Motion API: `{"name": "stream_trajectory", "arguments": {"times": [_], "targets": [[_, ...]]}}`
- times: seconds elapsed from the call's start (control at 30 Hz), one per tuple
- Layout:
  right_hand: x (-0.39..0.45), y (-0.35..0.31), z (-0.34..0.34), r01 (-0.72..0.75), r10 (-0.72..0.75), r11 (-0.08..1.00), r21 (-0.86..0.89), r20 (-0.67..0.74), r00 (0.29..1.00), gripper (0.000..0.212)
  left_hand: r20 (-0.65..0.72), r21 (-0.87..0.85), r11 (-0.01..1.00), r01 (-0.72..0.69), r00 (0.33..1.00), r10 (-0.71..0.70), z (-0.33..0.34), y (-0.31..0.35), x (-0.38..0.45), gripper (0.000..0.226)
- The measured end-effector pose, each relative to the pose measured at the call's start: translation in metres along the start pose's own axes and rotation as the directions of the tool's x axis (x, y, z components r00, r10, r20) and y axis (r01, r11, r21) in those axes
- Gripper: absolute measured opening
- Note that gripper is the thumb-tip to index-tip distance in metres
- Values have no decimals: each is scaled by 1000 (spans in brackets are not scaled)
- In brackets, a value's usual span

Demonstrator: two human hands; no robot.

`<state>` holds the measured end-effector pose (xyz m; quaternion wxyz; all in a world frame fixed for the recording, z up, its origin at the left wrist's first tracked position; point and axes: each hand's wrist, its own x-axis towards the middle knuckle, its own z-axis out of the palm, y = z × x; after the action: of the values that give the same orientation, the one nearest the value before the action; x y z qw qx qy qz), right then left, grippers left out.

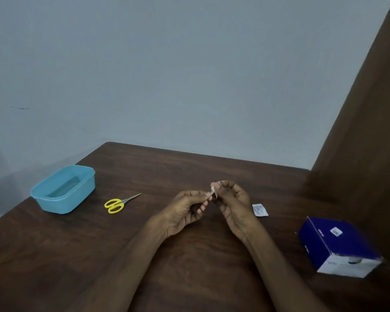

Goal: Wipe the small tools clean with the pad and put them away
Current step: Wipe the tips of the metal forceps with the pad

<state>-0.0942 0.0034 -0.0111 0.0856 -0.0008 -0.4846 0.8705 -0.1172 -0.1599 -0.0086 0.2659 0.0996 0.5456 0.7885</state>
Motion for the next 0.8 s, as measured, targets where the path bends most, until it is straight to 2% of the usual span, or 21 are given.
{"name": "stream_trajectory", "arguments": {"times": [0.1, 0.2, 0.3, 0.4, 0.47, 0.57, 0.73, 0.8], "targets": [[1, 2, -1, 19, -19, 1000, 5, -19, 1000, 11, -28, 62, 996, -69, 997, 70, 1, -4, 0, 20], [1, 5, -3, 12, -11, 999, -32, 6, 1000, 22, -82, 223, 957, -184, 975, 206, 0, -11, 2, 22], [-1, 8, -5, 4, -4, 997, -82, -5, 1000, 29, -117, 457, 840, -293, 916, 383, -2, -18, 2, 21], [-3, 12, -9, 28, -30, 995, -97, -20, 999, 19, -125, 621, 715, -322, 860, 495, 3, -22, -1, 20], [-2, 15, -9, 68, -75, 988, -139, -42, 996, 12, -114, 669, 667, -327, 842, 527, 5, -25, -2, 18], [-4, 18, -9, 109, -121, 968, -227, -41, 992, 12, -94, 727, 612, -312, 837, 539, 5, -30, -4, 16], [-9, 16, -9, 118, -123, 947, -299, 4, 992, 24, -136, 757, 599, -261, 833, 536, 7, -27, -12, 17], [-10, 15, -7, 111, -123, 949, -297, -24, 992, 19, -143, 764, 594, -253, 831, 538, 9, -26, -15, 18]]}}
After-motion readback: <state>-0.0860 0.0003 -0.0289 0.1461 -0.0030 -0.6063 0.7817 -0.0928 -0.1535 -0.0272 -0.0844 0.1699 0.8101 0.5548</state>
